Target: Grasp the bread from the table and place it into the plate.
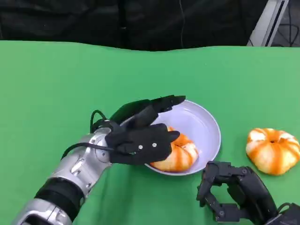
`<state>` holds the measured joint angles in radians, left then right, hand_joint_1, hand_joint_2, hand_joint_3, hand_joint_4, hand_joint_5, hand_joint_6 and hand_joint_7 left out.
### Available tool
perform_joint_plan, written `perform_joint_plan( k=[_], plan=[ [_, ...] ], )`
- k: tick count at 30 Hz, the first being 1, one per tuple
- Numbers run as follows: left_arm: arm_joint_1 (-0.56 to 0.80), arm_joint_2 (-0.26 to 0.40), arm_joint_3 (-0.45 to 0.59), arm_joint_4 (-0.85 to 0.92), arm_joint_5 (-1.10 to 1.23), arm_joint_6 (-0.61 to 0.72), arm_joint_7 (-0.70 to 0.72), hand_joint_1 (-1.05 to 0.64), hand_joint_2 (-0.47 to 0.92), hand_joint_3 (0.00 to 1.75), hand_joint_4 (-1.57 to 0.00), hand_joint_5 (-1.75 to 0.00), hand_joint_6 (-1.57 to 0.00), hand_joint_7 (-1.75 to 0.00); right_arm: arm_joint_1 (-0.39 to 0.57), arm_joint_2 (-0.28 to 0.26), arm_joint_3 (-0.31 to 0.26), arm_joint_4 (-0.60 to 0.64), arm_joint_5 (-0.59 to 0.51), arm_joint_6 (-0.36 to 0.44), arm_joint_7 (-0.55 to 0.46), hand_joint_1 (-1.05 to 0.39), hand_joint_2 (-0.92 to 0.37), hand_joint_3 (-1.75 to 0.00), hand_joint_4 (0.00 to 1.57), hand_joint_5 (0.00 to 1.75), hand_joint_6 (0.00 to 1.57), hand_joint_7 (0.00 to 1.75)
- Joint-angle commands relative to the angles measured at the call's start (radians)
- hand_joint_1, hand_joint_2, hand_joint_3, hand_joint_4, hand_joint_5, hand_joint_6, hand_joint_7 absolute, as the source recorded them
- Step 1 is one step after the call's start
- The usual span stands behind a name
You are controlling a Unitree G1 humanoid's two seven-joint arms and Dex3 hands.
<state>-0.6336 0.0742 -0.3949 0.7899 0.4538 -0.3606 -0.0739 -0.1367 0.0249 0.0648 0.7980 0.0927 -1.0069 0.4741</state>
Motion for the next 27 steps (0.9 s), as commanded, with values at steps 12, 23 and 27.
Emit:
perform_joint_plan(
  k=[12,23,27],
  plan=[
    [0.178,-0.059,0.208,-0.085,-0.257,-0.236,0.086,-0.84,0.92,0.73,-0.42,-0.05,-0.39,-0.04,0.01,-0.008,-0.005,-0.008,0.025,0.012,0.007,-0.13,-0.52,-1.13,0.83,1.59,0.86,1.32],
    [0.341,-0.084,0.316,-0.188,-0.535,-0.367,-0.099,-0.8,0.92,0.65,-0.57,-0.05,-0.46,-0.02,0.007,-0.012,-0.008,0.003,0.033,0.0,0.023,-0.15,-0.53,-1.11,0.82,1.61,0.85,1.34],
    [0.413,-0.096,0.332,-0.254,-0.622,-0.389,-0.176,-0.8,0.92,0.62,-0.59,-0.05,-0.46,-0.01,0.008,-0.012,-0.008,-0.001,0.037,0.002,0.027,-0.15,-0.53,-1.1,0.82,1.6,0.85,1.34]
  ],
)
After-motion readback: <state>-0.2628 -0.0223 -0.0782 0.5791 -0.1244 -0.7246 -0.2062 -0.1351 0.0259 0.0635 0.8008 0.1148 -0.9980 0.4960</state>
